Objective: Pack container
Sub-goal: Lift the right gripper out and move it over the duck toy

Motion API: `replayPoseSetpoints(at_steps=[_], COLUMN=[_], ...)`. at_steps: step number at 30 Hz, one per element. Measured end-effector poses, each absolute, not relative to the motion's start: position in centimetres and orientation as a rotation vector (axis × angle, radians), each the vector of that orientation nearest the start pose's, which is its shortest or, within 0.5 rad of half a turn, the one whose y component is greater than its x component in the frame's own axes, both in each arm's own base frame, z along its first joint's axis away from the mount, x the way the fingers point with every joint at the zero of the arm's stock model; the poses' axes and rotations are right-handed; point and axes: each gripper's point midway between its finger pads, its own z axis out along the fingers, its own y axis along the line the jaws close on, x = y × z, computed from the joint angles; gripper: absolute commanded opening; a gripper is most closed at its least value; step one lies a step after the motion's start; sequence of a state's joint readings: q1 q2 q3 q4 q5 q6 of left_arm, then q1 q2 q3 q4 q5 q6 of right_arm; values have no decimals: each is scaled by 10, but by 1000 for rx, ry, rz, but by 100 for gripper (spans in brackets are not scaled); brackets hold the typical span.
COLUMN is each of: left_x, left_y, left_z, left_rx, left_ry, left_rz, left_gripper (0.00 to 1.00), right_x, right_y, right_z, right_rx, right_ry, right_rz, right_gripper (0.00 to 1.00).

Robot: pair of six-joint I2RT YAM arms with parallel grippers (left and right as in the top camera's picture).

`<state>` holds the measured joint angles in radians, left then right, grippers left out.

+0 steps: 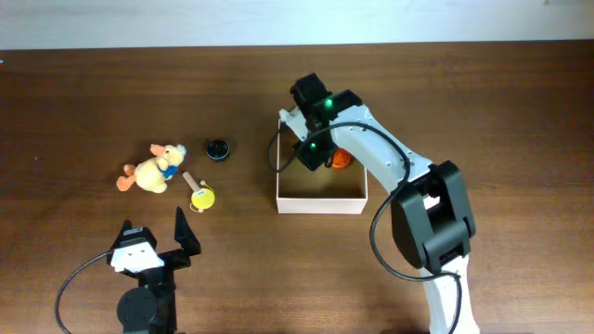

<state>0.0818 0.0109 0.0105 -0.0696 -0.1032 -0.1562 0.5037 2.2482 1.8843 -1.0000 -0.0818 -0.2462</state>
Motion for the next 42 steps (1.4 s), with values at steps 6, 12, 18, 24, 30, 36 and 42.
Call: replayPoseSetpoints(at_steps=[6,12,18,24,30,36,42], left_x=[243,243,243,243,243,243,243], left_y=[38,38,38,38,38,38,38], left_z=[159,159,159,159,159,159,159], left_rx=[-273,-273,-273,-273,-273,-273,-273], left_ry=[1618,1618,1618,1618,1618,1618,1618], left_rz=[28,28,28,28,28,28,28], left_gripper=[99,99,99,99,99,99,99], right_x=[421,442,481,486,461,440,424], right_y=[278,274,204,59,-3,-20,-18], right_z=[105,185,223,210,201,201,253], right_rx=[-1127,-1012,-672,-151,51,113,113], right_ry=[2647,2546,2567,2786,2915,2987,2867], right_rz=[232,196,64,-88,-134,-124,-93], right_gripper=[9,9,14,50,50,57,62])
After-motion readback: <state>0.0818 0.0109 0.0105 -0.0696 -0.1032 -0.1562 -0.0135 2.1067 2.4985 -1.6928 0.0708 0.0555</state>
